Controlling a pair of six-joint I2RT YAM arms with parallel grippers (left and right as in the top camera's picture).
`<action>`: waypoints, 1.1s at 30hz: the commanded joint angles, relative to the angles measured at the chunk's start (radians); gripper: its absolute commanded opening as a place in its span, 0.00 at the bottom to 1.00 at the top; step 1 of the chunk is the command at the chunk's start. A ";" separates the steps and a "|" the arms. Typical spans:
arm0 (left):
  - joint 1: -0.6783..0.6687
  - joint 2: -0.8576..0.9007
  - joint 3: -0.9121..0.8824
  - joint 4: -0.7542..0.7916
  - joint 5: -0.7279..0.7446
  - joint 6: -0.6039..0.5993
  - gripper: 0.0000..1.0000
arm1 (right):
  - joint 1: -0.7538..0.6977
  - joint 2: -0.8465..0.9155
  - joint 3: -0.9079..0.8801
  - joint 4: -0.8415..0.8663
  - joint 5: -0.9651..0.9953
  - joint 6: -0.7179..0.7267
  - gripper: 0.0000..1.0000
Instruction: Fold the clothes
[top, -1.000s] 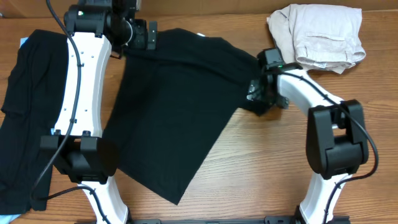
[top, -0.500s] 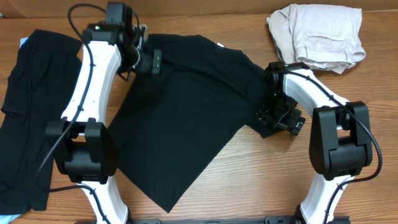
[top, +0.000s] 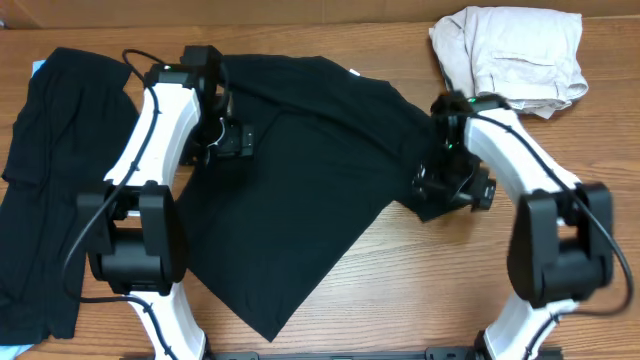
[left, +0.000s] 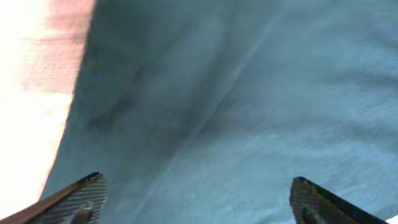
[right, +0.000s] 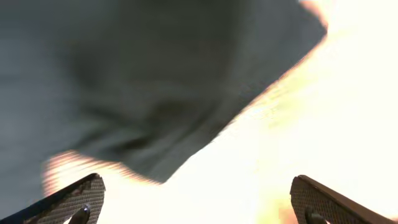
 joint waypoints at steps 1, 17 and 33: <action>0.048 0.008 -0.026 -0.014 -0.070 -0.027 0.89 | -0.001 -0.097 0.068 0.011 -0.080 -0.109 0.99; 0.231 0.008 -0.266 0.108 -0.036 -0.019 0.67 | -0.001 -0.107 0.068 0.090 -0.113 -0.116 0.99; 0.261 0.008 -0.300 0.198 -0.066 -0.012 0.35 | -0.001 -0.107 0.068 0.103 -0.109 -0.138 0.99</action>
